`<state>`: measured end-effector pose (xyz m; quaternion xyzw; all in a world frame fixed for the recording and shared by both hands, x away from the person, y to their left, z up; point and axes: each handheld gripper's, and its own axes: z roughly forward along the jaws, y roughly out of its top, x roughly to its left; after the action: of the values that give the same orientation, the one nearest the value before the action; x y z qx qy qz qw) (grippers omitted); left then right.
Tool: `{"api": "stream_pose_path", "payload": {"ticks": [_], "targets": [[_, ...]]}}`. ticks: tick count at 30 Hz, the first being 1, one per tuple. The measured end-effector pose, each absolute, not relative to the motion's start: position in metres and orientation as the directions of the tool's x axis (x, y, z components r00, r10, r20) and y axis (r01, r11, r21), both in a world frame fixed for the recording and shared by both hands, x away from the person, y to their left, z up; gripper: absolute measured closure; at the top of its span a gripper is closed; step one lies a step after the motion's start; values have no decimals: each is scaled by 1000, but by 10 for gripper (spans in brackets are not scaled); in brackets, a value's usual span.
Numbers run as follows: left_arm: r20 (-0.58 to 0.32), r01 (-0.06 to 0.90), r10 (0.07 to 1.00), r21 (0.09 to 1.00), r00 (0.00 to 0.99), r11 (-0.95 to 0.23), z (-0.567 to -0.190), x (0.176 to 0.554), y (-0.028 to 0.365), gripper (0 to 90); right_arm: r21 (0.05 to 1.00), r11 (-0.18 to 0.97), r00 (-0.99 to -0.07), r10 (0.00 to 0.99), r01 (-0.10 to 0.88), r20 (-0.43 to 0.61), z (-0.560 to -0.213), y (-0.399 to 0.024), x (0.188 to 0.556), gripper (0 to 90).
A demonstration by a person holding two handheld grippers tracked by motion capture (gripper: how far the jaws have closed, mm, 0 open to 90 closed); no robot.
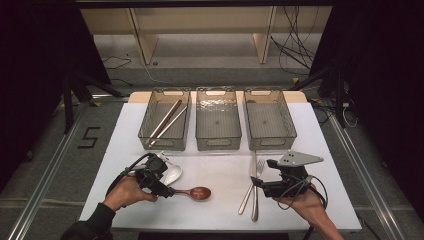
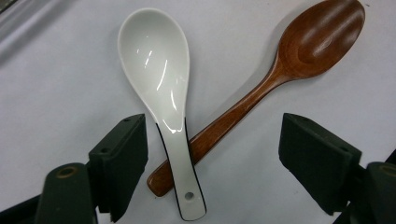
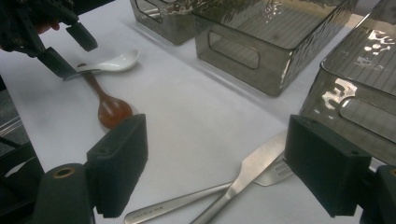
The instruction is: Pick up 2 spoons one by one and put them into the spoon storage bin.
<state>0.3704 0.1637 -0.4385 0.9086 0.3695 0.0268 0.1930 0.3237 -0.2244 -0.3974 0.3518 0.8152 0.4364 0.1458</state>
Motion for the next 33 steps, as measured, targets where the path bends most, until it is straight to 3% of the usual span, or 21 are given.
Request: {"api": "stream_pose_path", "payload": {"ticks": [19,33], "targets": [[-52,627,645,305,762,-716,-456,375,167,474,813,371,-710,700,449,72,-398,-224,325,228],[-129,653,651,321,748,-686,-460,388,178,652,812,379,-710,702,444,61,-397,-224,323,231]]}}
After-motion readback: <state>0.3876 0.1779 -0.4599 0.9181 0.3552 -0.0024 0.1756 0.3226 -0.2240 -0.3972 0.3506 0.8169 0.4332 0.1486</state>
